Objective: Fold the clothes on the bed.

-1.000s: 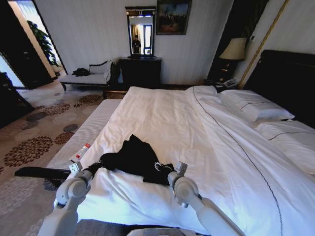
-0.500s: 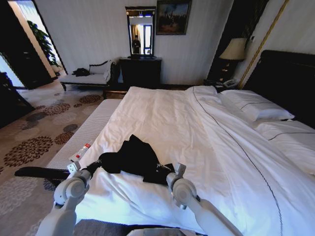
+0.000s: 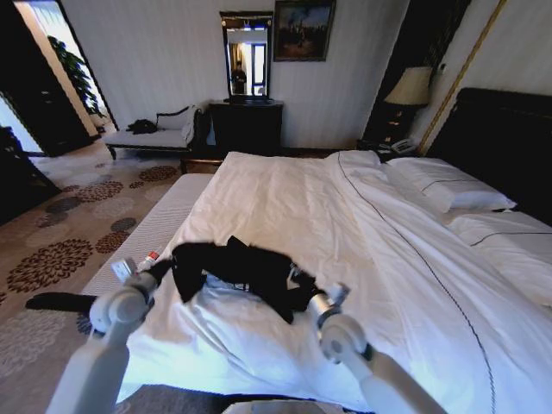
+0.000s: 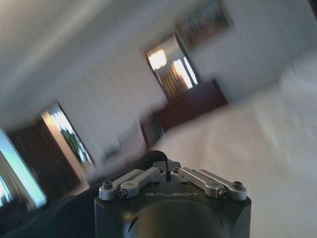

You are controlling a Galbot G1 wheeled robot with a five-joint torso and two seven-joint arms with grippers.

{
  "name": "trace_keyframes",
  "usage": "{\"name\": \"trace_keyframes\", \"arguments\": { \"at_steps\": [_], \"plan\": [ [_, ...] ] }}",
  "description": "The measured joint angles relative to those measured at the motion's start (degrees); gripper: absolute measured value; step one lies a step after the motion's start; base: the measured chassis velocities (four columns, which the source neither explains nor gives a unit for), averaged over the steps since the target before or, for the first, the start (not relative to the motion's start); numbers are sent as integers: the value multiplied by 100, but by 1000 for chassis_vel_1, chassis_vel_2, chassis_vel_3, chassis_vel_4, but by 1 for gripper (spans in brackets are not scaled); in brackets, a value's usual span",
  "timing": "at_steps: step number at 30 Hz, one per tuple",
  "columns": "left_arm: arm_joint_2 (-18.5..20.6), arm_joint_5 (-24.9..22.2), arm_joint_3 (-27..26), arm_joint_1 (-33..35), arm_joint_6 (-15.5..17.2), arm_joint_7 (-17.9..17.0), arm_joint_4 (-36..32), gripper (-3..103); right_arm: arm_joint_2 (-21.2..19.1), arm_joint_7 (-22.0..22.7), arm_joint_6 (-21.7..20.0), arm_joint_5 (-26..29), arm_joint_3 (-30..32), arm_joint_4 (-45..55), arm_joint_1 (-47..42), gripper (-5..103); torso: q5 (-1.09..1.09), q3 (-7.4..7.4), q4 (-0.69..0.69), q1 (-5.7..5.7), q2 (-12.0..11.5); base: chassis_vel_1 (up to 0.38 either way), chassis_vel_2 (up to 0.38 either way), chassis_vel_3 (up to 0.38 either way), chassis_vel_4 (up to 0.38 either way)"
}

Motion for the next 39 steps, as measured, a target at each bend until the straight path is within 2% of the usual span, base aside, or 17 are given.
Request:
{"name": "trace_keyframes", "arguments": {
  "at_steps": [3,7,9,14,15,19,21,22,24,26,28,30,32,34,36,37,39],
  "plan": [
    [253,-404,-122,-272,-114,-23,-365,1,-215,-566,408,-13,708,399,-168,0,1,0,0,0,0,0,0,0,0],
    [437,-711,-272,-417,-217,-51,-648,1,-359,-852,606,51,1214,693,-309,0,1,0,0,0,0,0,0,0,0],
    [677,-1086,-488,-552,-304,-119,-958,1,-513,-1121,764,128,1701,1001,-445,0,0,0,0,0,0,0,0,0,0],
    [1169,-1769,-954,-716,-378,-251,-1372,1,-738,-1187,813,517,2265,1689,-603,0,-2,0,0,0,0,0,0,0,0],
    [1169,-1769,-954,-716,-378,-251,-1372,1,-738,-1187,813,517,2265,1689,-603,0,-2,0,0,0,0,0,0,0,0],
    [1817,-2974,-2054,-754,-431,-382,-1778,1,-952,-1138,791,1026,3210,1864,-876,0,0,-1,1,-1,0,0,0,0,0],
    [1906,-3143,-2263,-737,-441,-393,-1827,1,-994,-1128,783,1172,3414,1867,-921,0,1,-1,1,0,0,0,0,0,0],
    [2125,-3601,-2797,-679,-465,-447,-1909,1,-1161,-1174,803,1558,4049,1865,-1014,0,2,-1,1,0,0,0,0,0,0],
    [2348,-4185,-3349,-625,-476,-485,-1970,1,-1397,-1198,818,1722,4725,1862,-1089,0,1,-1,1,0,0,0,0,0,0],
    [2419,-4362,-3509,-617,-480,-493,-1975,1,-1465,-1185,818,1776,4908,1863,-1102,0,0,-1,1,-1,0,0,0,0,0],
    [2650,-4908,-4013,-599,-492,-525,-1940,1,-1897,-977,727,2318,5977,1865,-1115,0,0,-2,1,-1,1,0,0,0,0],
    [2729,-5169,-4169,-588,-492,-575,-1876,1,-2161,-772,539,2681,6610,1865,-1115,0,-1,-1,1,-1,1,0,0,0,0],
    [2729,-5235,-4169,-582,-484,-602,-1866,1,-2205,-714,478,2740,6718,1866,-1115,0,-2,-1,1,-1,1,0,0,0,0],
    [2570,-5251,-3778,-533,-298,-773,-1855,1,-2257,-357,61,2733,6873,1862,-1201,0,-2,-2,2,-1,1,0,0,0,0],
    [2484,-5142,-3547,-507,-198,-835,-1855,1,-2205,-242,-69,2619,6770,1861,-1251,0,-3,-2,1,-1,1,0,0,0,0],
    [2320,-4892,-3097,-429,-19,-939,-1854,1,-2031,70,-379,2330,6373,1854,-1397,0,-2,-1,0,-1,1,0,0,0,0],
    [2100,-4521,-2372,-309,224,-1077,-1789,1,-1790,523,-730,2164,5682,1829,-1563,0,1,-1,0,-1,1,0,0,0,0]
  ]
}}
